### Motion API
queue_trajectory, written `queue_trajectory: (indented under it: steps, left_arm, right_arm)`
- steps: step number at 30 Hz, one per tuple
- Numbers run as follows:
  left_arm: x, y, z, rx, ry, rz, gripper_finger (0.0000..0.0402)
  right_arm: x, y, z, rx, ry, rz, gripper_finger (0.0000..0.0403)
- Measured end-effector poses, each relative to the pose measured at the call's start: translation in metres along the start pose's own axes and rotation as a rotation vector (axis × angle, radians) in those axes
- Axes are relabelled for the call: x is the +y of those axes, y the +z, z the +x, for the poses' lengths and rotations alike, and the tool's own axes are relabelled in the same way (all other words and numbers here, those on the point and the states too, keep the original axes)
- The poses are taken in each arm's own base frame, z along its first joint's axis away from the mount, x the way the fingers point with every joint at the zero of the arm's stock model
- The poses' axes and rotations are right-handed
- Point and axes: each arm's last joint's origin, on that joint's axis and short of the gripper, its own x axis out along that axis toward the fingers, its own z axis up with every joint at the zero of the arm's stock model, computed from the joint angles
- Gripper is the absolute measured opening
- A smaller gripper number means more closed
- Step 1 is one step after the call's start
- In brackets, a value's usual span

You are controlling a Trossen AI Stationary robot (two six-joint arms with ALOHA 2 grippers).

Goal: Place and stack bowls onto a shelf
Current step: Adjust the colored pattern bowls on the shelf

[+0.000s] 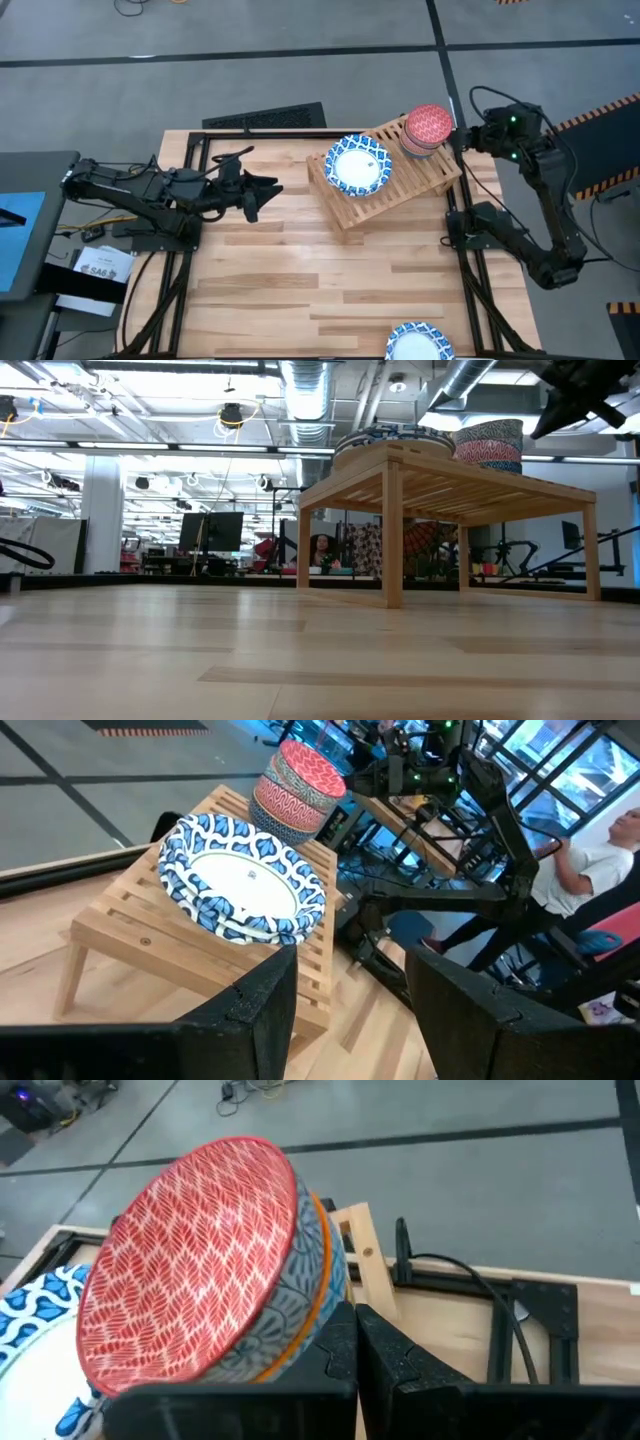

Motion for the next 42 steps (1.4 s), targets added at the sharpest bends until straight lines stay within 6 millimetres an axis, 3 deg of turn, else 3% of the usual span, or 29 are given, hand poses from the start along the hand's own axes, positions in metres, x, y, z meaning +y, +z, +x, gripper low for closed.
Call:
queue_trajectory:
  steps: [10,32,42]
  left_arm:
    - [0.000,0.000,0.000,-0.001,0.001,-0.002,0.0171]
    - [0.000,0.000,0.000,-0.001,0.001,0.000,0.0171]
    - [0.002,0.002,0.002,-0.008,0.012,0.027,0.0171]
  right_arm:
    - [0.000,0.006,0.014,0.037,0.044,0.036,0.0016]
    - [-0.001,0.004,0.016,0.079,0.036,0.047,0.0018]
    - [0.012,0.005,-0.035,-0.018,0.059,0.019,0.0018]
